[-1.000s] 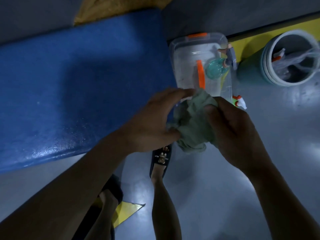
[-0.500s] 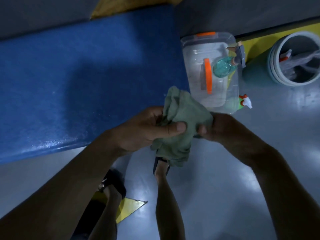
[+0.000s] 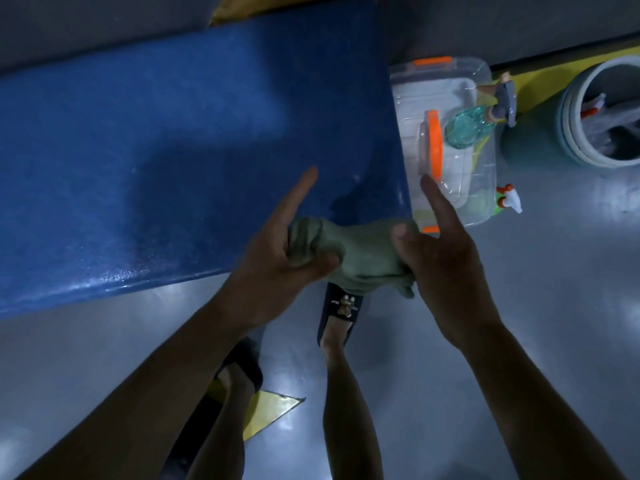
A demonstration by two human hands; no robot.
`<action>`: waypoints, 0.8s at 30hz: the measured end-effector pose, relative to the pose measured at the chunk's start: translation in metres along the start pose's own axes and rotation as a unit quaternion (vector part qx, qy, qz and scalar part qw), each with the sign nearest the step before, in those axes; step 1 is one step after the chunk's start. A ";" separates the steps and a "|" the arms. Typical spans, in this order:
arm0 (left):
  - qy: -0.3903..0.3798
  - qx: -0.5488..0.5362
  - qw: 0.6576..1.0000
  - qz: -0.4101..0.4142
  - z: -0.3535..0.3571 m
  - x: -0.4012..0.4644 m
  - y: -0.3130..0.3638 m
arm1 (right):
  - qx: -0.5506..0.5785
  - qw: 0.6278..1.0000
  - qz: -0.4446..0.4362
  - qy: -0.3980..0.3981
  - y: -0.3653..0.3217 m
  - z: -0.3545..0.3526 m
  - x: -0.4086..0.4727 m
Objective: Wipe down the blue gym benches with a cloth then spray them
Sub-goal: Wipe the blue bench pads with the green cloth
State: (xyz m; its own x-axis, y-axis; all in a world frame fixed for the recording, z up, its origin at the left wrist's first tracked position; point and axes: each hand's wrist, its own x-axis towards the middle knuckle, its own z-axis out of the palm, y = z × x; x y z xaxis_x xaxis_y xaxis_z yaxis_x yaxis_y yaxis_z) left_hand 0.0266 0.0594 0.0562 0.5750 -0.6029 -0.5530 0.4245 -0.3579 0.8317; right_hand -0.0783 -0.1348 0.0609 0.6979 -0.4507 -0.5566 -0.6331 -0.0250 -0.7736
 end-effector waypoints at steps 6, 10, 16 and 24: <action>-0.025 0.355 0.930 0.094 0.011 -0.010 -0.015 | -0.159 0.968 -0.139 -0.132 0.008 0.003 -0.033; 0.005 0.448 0.889 0.095 0.020 -0.013 -0.027 | -0.299 0.935 -0.151 -0.116 0.020 -0.004 -0.031; -0.108 0.186 0.977 0.008 0.025 -0.003 -0.017 | 0.096 0.983 0.048 -0.150 0.036 -0.019 -0.019; -0.083 0.027 0.996 -0.021 0.040 0.005 -0.026 | 0.456 0.850 0.210 -0.159 0.045 0.029 -0.031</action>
State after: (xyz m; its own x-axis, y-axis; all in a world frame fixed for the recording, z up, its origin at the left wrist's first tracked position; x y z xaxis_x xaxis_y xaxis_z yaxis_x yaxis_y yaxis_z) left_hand -0.0094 0.0373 0.0333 0.4317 -0.6952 -0.5747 0.4039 -0.4207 0.8123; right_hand -0.1191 -0.0958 0.0344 0.6218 0.0187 -0.7829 -0.4273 0.8459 -0.3193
